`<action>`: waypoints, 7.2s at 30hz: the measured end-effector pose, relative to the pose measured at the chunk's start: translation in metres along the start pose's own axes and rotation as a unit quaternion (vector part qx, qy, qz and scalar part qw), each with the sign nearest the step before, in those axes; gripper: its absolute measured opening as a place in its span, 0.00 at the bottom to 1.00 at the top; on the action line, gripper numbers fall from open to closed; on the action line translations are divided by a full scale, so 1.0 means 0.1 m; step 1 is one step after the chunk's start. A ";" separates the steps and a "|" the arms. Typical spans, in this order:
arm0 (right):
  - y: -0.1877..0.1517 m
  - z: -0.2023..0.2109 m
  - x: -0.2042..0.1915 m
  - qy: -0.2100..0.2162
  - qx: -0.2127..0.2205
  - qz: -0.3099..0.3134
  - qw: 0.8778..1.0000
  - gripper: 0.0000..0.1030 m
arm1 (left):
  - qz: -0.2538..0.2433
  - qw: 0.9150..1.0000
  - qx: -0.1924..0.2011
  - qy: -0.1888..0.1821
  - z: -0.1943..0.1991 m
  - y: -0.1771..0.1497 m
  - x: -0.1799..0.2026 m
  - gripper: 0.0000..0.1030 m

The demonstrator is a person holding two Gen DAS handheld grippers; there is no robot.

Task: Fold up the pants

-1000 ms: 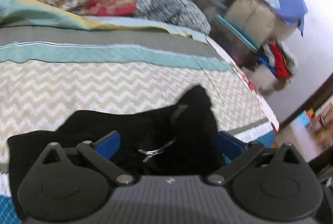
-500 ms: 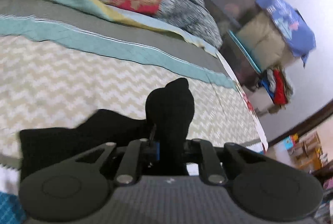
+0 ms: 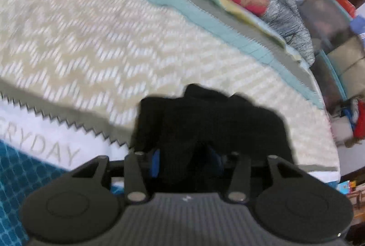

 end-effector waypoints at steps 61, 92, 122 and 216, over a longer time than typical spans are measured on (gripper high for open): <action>-0.53 0.83 1.04 -0.011 -0.001 -0.293 0.956 0.43 | -0.129 0.973 0.053 0.186 0.73 -1.22 0.82 0.86; -0.57 0.94 1.14 -0.040 0.018 -0.321 0.946 0.72 | -0.172 0.956 0.055 0.230 0.81 -1.33 1.08 1.00; -0.60 0.99 1.10 -0.072 0.019 -0.318 0.945 0.83 | -0.167 0.951 0.037 0.259 0.75 -1.27 0.85 1.00; -0.94 1.24 1.78 -0.084 0.009 -0.384 0.920 0.83 | -0.012 1.000 0.024 0.009 1.03 -0.86 0.12 1.00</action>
Point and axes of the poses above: each gripper's, at about its wrist camera, not at the fingertips, and z roughly against the way its jaws point, x to its right, y to its top, the point moved 1 cm from there along -z, roughly the way its jaws point, and after that the axes turned 12 degrees about -y, right-handed, at the moved point
